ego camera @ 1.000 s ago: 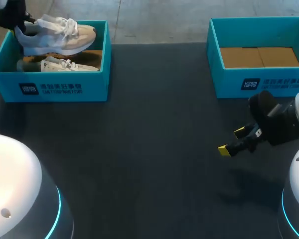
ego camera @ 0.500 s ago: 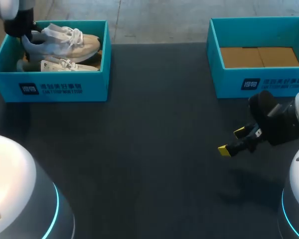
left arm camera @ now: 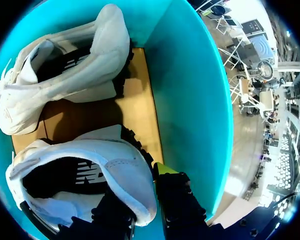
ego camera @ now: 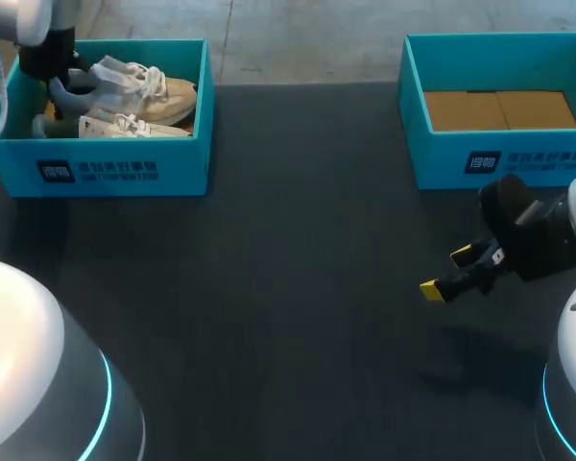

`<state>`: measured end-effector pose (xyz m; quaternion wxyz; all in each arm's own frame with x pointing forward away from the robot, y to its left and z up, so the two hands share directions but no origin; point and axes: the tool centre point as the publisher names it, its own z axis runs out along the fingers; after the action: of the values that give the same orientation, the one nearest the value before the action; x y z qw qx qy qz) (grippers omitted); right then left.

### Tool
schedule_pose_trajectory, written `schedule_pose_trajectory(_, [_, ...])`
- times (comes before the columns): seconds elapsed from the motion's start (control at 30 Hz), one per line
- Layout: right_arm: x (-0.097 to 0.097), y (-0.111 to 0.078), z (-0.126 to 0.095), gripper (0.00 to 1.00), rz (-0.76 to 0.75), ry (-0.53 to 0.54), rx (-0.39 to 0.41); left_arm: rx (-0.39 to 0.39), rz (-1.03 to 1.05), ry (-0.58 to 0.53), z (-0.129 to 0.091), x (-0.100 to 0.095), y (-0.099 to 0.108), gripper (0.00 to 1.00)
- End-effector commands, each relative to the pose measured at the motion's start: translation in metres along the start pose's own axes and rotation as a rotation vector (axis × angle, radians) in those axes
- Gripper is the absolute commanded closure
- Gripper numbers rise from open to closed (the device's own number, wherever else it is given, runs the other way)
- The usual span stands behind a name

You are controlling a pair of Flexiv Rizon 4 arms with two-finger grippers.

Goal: Take the shoe out of the shoebox, open the shoe tongue, remove and reinsert the insole, then place the shoe into the shoebox

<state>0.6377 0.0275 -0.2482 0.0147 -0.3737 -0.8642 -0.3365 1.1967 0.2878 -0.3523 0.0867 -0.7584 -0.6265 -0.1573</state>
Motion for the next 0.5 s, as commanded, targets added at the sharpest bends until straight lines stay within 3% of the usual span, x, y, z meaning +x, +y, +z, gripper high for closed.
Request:
schedule_pose_trajectory(0.03, [0.0007, -0.0012, -0.0005, 0.0, -0.001, 0.0, -0.002, 0.013, 0.004, 0.005, 0.0038, -0.0015, 0.0076, 1.0])
schedule_pose_trajectory(0.5, [0.0007, -0.0012, -0.0005, 0.0, -0.001, 0.0, -0.002, 0.037, 0.023, 0.037, 0.0113, -0.0091, 0.0096, 1.0])
